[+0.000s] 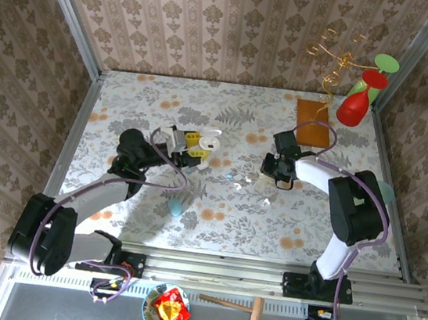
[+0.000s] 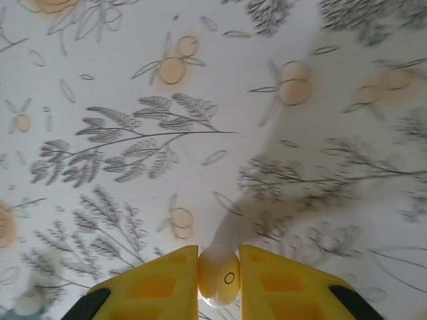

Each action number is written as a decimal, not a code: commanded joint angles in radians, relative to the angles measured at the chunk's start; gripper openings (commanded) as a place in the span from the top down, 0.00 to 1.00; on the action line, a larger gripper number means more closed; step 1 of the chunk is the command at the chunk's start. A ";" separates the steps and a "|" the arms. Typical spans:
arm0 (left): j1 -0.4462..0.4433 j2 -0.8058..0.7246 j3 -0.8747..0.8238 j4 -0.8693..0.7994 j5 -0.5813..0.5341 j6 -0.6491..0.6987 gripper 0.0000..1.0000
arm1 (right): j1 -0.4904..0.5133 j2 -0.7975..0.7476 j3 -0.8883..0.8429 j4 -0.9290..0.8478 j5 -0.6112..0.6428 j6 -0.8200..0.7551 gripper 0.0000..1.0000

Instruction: Insert wireless bluetooth earbuds into charging case

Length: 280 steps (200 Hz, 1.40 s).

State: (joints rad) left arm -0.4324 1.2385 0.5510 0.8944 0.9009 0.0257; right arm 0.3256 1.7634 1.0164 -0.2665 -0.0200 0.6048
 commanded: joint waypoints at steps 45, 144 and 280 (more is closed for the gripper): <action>-0.011 0.024 -0.013 0.081 0.005 -0.013 0.84 | 0.129 -0.009 0.174 -0.451 0.459 0.041 0.84; -0.010 0.051 -0.029 0.124 -0.031 -0.020 0.84 | 0.229 0.051 0.307 -0.680 0.578 0.136 0.86; -0.012 0.246 0.006 0.198 -0.145 0.067 0.84 | 0.339 -0.113 0.436 -0.823 0.570 0.176 0.85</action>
State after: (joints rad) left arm -0.4381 1.4685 0.5282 1.0481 0.7712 0.0505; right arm 0.6270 1.6794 1.3933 -1.0069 0.5022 0.7357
